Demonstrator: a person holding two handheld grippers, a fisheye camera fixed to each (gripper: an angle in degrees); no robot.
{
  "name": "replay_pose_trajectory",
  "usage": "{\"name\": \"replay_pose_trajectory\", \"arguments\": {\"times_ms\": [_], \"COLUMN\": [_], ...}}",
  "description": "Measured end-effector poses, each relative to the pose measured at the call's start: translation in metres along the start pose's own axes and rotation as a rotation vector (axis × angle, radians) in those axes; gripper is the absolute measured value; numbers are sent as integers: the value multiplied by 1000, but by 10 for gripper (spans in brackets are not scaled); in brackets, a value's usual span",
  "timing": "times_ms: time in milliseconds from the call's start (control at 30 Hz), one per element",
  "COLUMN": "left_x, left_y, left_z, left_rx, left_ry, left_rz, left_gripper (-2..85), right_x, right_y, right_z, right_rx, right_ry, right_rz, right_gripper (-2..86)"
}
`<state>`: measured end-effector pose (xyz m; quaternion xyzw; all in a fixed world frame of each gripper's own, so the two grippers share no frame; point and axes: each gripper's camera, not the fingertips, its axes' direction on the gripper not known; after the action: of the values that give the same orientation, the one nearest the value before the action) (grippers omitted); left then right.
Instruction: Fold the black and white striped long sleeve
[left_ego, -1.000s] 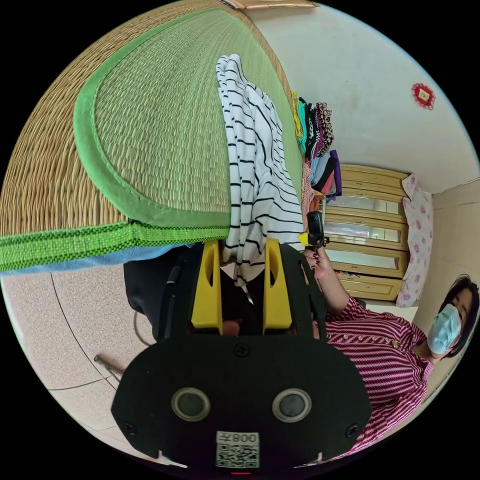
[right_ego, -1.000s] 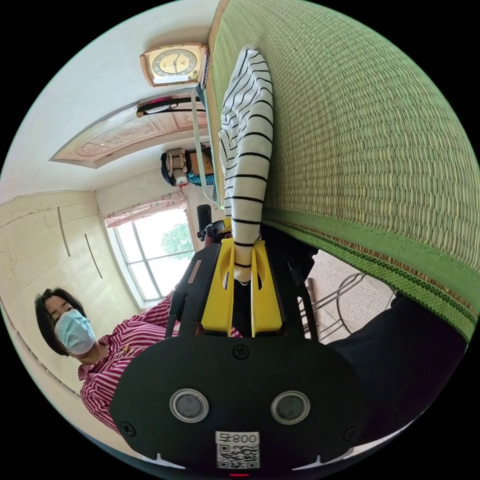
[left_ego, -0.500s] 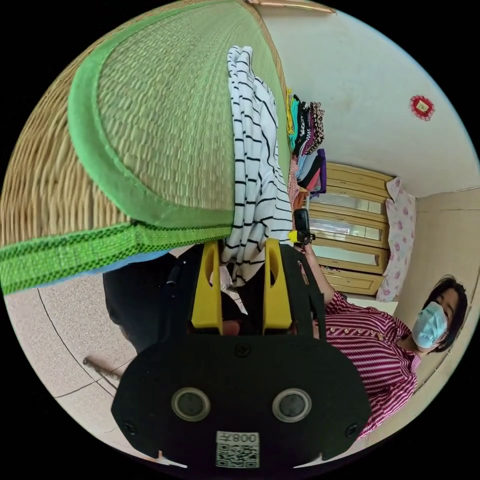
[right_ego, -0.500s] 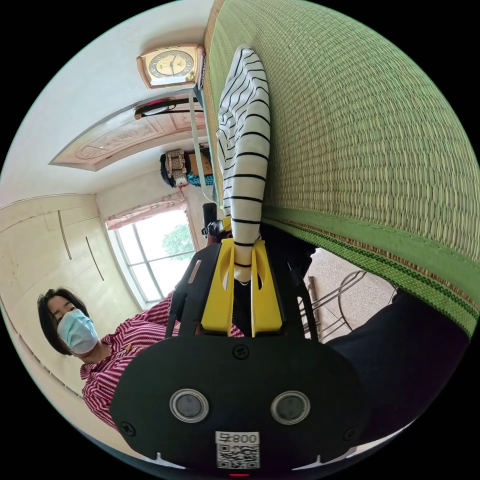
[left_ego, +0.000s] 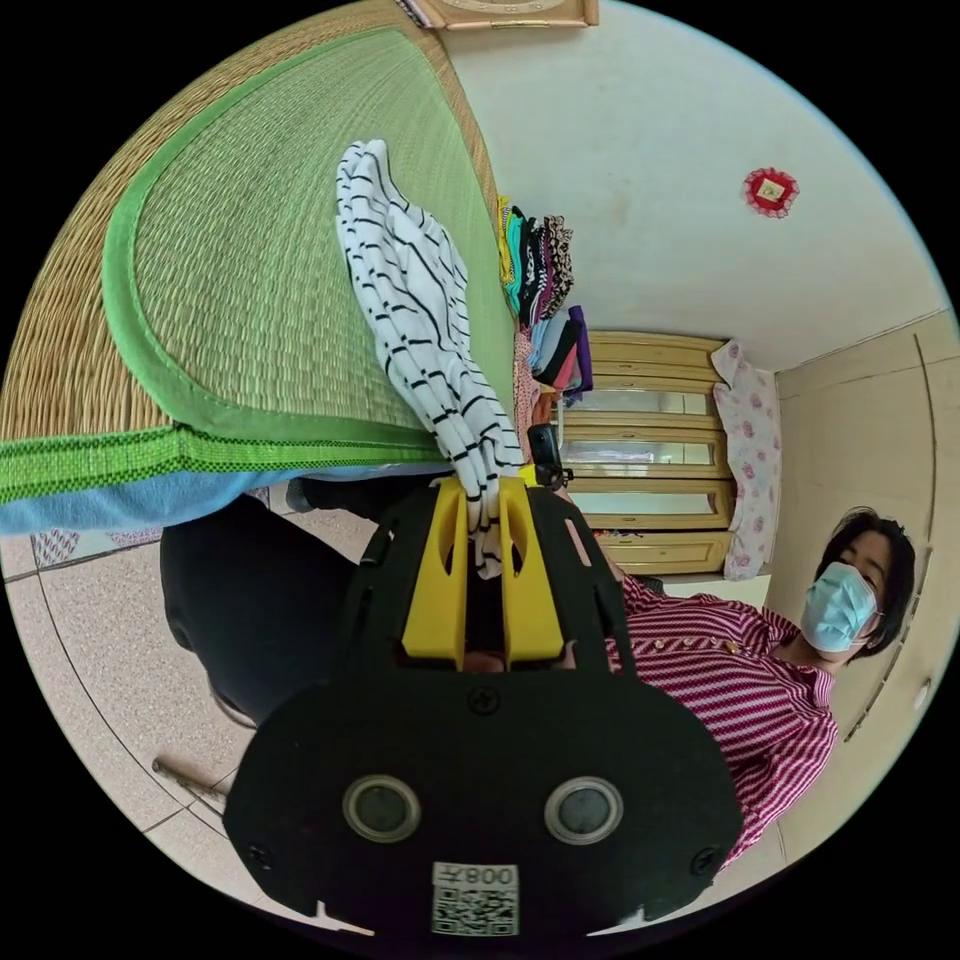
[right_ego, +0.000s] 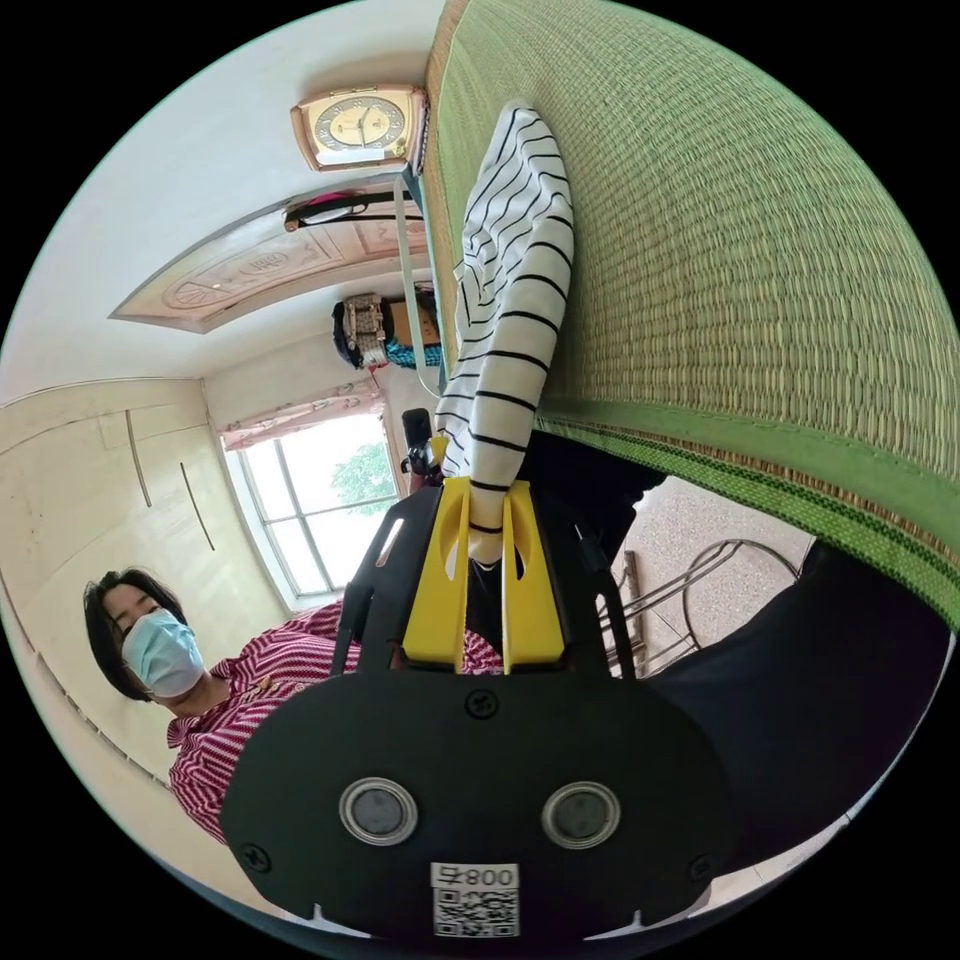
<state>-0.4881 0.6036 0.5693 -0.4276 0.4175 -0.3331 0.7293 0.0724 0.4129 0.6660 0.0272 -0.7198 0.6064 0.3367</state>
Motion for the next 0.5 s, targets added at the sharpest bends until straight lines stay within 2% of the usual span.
{"name": "replay_pose_trajectory", "arguments": {"times_ms": [500], "left_x": [59], "left_y": [100], "left_z": [11], "left_rx": [59], "left_ry": [6], "left_rz": [74], "left_gripper": [59], "right_x": [-35], "right_y": [58], "right_z": [27], "right_rx": [19], "right_ry": [-52], "right_rz": [-99], "right_gripper": [52]}}
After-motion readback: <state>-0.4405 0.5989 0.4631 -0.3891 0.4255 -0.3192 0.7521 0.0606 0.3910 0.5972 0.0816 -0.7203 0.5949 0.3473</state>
